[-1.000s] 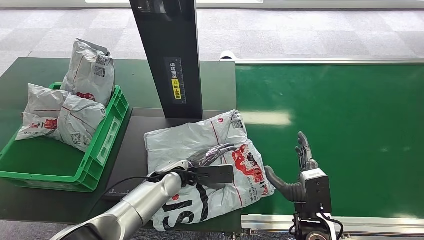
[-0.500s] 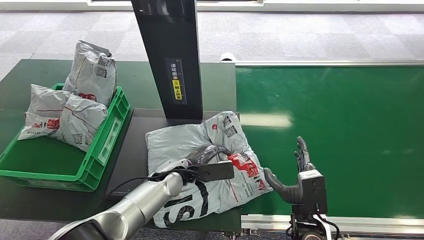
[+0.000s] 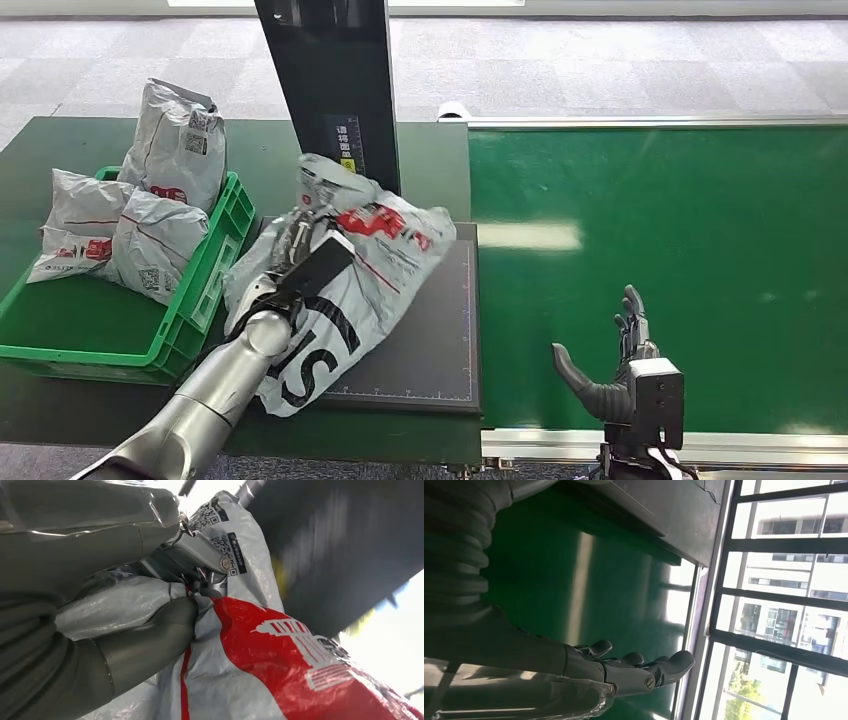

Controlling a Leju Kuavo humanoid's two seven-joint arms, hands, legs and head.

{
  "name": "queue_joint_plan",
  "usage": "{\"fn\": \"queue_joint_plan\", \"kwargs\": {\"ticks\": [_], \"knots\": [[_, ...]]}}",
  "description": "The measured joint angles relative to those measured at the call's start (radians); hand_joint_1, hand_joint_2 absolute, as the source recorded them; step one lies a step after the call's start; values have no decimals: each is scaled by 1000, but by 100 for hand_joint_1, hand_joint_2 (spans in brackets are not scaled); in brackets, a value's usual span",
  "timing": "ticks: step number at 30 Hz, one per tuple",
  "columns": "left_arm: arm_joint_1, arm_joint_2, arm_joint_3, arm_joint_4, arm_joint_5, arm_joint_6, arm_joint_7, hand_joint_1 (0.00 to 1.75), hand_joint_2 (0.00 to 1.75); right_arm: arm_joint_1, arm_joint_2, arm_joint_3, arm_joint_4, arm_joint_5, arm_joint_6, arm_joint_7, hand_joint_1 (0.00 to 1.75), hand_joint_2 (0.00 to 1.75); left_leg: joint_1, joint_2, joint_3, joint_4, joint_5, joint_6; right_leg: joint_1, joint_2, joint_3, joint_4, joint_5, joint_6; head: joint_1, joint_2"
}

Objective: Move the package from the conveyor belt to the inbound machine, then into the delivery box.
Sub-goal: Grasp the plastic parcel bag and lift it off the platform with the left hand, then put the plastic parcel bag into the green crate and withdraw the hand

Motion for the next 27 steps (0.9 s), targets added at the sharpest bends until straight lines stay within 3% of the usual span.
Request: {"fn": "queue_joint_plan", "kwargs": {"ticks": [5,8,11,18,21,24,27], "knots": [[108,51,150,-396,164,224,-123,175,175,9,14,-11,-2,-27,-13,-15,0,175,0,0,-3,0,0,0,0,0,-3,0,-1,0,0,0],[156,69,215,-557,241,281,-169,175,175,14,21,-17,-3,-47,-12,-22,0,175,0,0,-4,0,-1,0,0,0,-4,0,-1,0,0,0],[176,85,282,-636,323,296,-185,175,175,21,25,-22,-14,-65,-3,-24,0,175,0,0,-4,0,0,-1,0,0,-4,0,-1,0,0,0],[170,114,485,-645,424,306,-288,175,175,31,28,-30,-26,-97,16,-28,0,175,1,0,-3,0,0,-1,1,0,-3,0,0,0,0,0],[134,116,547,-591,329,307,-247,175,175,29,28,-30,-26,-105,16,-31,0,175,1,-1,-3,0,0,-1,1,-1,-3,0,0,0,0,0],[68,129,595,-461,204,308,-165,175,175,29,29,-28,-26,-105,16,-31,0,175,1,-1,-3,0,0,-1,1,-1,-3,0,0,-1,0,0],[19,142,618,-350,165,308,-136,175,175,28,30,-26,-26,-104,14,-31,0,175,1,0,-2,0,0,-2,1,0,-3,0,0,-1,0,0]]}}
